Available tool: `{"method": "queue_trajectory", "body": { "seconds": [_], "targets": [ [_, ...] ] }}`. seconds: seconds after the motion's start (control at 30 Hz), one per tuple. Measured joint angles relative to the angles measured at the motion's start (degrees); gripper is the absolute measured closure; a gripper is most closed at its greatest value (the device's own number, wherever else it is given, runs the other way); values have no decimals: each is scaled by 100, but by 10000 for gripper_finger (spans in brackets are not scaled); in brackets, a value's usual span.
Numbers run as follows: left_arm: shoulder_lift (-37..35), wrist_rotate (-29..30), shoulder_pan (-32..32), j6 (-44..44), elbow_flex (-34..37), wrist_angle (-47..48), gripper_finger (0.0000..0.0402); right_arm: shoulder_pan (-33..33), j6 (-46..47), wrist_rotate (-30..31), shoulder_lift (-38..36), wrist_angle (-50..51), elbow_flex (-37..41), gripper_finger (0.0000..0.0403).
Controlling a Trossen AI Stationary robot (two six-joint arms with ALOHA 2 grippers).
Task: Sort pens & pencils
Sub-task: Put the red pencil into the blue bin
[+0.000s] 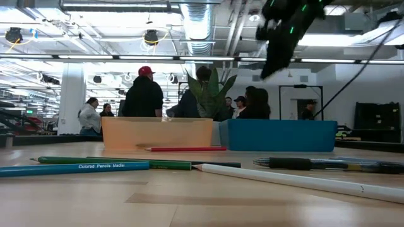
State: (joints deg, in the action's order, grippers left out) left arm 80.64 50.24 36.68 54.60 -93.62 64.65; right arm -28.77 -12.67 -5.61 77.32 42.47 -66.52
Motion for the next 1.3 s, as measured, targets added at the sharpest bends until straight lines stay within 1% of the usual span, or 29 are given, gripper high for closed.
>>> {"method": "queue_trajectory", "body": {
  "seconds": [0.1, 0.2, 0.3, 0.43, 0.53, 0.63, 0.83, 0.93, 1.1, 1.3],
  "targets": [
    [228, -517, -174, 68, 2, 100, 235, 630, 194, -181, -425, -160, 52, 235],
    [436, -963, -229, 72, 2, 164, 235, 1478, 84, -133, -397, -626, 96, 243],
    [540, -1102, -235, 73, 7, 161, 235, 2220, -43, 18, 39, -1377, 101, 250],
    [504, -1125, -153, 233, -41, 175, 235, 2720, -379, 14, 910, -2090, -58, 259],
    [391, -1129, -39, 380, -90, 177, 235, 2866, -690, 29, 1667, -2148, -390, 265],
    [283, -1040, 98, 538, -90, 187, 235, 2879, -868, -2, 2386, -2144, -804, 267],
    [249, -943, 264, 696, -90, 190, 235, 2708, -1299, -10, 3482, -1868, -1602, 265],
    [249, -942, 308, 723, -90, 190, 235, 2639, -1491, -8, 3886, -1740, -1916, 268],
    [249, -938, 307, 757, -90, 190, 235, 2636, -1540, 39, 4426, -1648, -2144, 270],
    [249, -912, 307, 755, -90, 188, 235, 2638, -1544, 620, 4727, -1622, -2208, 269]
  ]
}}
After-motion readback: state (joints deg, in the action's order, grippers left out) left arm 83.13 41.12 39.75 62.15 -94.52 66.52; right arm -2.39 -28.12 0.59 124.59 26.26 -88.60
